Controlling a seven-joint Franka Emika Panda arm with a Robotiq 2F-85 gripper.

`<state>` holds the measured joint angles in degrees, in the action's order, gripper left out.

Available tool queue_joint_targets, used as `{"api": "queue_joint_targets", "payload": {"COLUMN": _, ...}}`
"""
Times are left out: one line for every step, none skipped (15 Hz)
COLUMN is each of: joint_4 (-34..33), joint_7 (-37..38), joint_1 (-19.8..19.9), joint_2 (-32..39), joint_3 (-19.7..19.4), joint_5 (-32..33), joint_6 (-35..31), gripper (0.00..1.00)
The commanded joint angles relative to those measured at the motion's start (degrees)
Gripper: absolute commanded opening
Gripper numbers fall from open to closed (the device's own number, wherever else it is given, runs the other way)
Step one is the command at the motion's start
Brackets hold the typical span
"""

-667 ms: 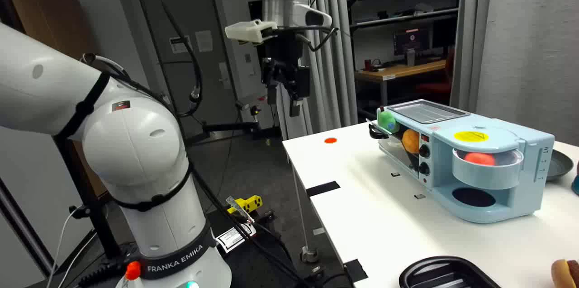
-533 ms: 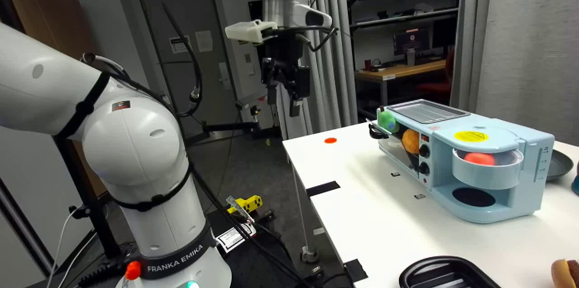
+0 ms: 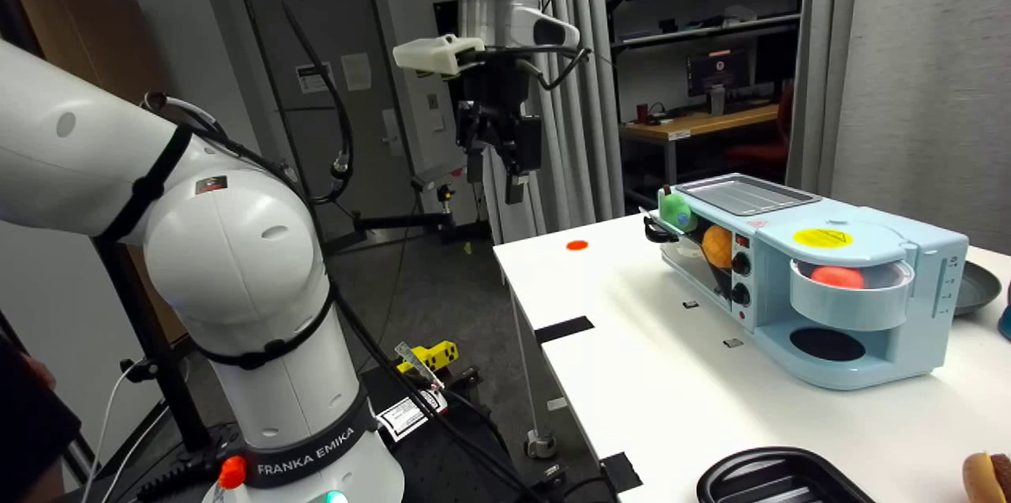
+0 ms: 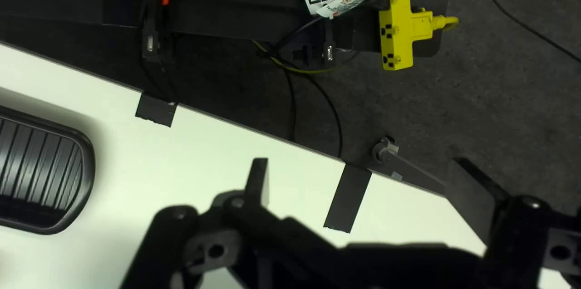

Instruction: Open the oven door

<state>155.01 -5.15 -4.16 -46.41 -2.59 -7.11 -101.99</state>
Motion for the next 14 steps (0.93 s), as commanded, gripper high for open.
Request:
{"api": "queue_joint_targets", "payload": {"joint_4": -0.1, "joint_7": -0.3, "joint_1": 0.6, "joint_2": 0.0, "joint_3": 0.5, "joint_5": -0.3, "joint_6": 0.1, "gripper": 1.0}}
{"api": "queue_joint_targets", "payload": {"joint_4": -0.1, "joint_7": -0.3, "joint_1": 0.6, "joint_2": 0.0, "joint_3": 0.5, "joint_5": -0.3, "joint_6": 0.1, "gripper": 1.0}}
{"api": "queue_joint_targets", "payload": {"joint_4": -0.1, "joint_7": -0.3, "joint_1": 0.6, "joint_2": 0.0, "joint_3": 0.5, "joint_5": -0.3, "joint_6": 0.1, "gripper": 1.0}}
{"api": "queue_joint_targets", "payload": {"joint_4": -0.1, "joint_7": -0.3, "joint_1": 0.6, "joint_2": 0.0, "joint_3": 0.5, "joint_5": -0.3, "joint_6": 0.1, "gripper": 1.0}}
{"api": "queue_joint_targets", "payload": {"joint_4": -0.1, "joint_7": -0.3, "joint_1": 0.6, "joint_2": 0.0, "joint_3": 0.5, "joint_5": -0.3, "joint_6": 0.1, "gripper": 1.0}}
{"api": "queue_joint_targets", "payload": {"joint_4": -0.1, "joint_7": -0.3, "joint_1": 0.6, "joint_2": 0.0, "joint_3": 0.5, "joint_5": -0.3, "joint_6": 0.1, "gripper": 1.0}}
{"api": "queue_joint_targets", "payload": {"joint_4": -0.1, "joint_7": -0.3, "joint_1": 0.6, "joint_2": 0.0, "joint_3": 0.5, "joint_5": -0.3, "joint_6": 0.1, "gripper": 1.0}}
{"api": "queue_joint_targets", "payload": {"joint_4": -0.1, "joint_7": -0.3, "joint_1": 0.6, "joint_2": 0.0, "joint_3": 0.5, "joint_5": -0.3, "joint_6": 0.1, "gripper": 1.0}}
{"api": "queue_joint_targets", "payload": {"joint_4": -0.1, "joint_7": -0.3, "joint_1": 0.6, "joint_2": 0.0, "joint_3": 0.5, "joint_5": -0.3, "joint_6": 0.1, "gripper": 1.0}}
{"api": "queue_joint_targets", "payload": {"joint_4": -0.5, "joint_7": -0.5, "joint_1": 0.5, "joint_2": 0.6, "joint_3": 0.5, "joint_5": -0.2, "joint_6": 0.1, "gripper": 1.0}}
{"api": "queue_joint_targets", "payload": {"joint_4": -1.1, "joint_7": -0.3, "joint_1": 0.6, "joint_2": 1.4, "joint_3": 0.8, "joint_5": 0.1, "joint_6": -0.1, "gripper": 1.0}}
{"api": "queue_joint_targets", "payload": {"joint_4": -1.5, "joint_7": 0.0, "joint_1": 0.7, "joint_2": 2.0, "joint_3": 1.1, "joint_5": 0.5, "joint_6": -0.3, "gripper": 1.0}}
{"api": "queue_joint_targets", "payload": {"joint_4": -2.1, "joint_7": 0.4, "joint_1": 0.9, "joint_2": 3.0, "joint_3": 1.5, "joint_5": 1.0, "joint_6": -0.7, "gripper": 1.0}}
{"api": "queue_joint_targets", "payload": {"joint_4": -2.5, "joint_7": 0.7, "joint_1": 1.0, "joint_2": 3.7, "joint_3": 1.8, "joint_5": 1.5, "joint_6": -1.2, "gripper": 1.0}}
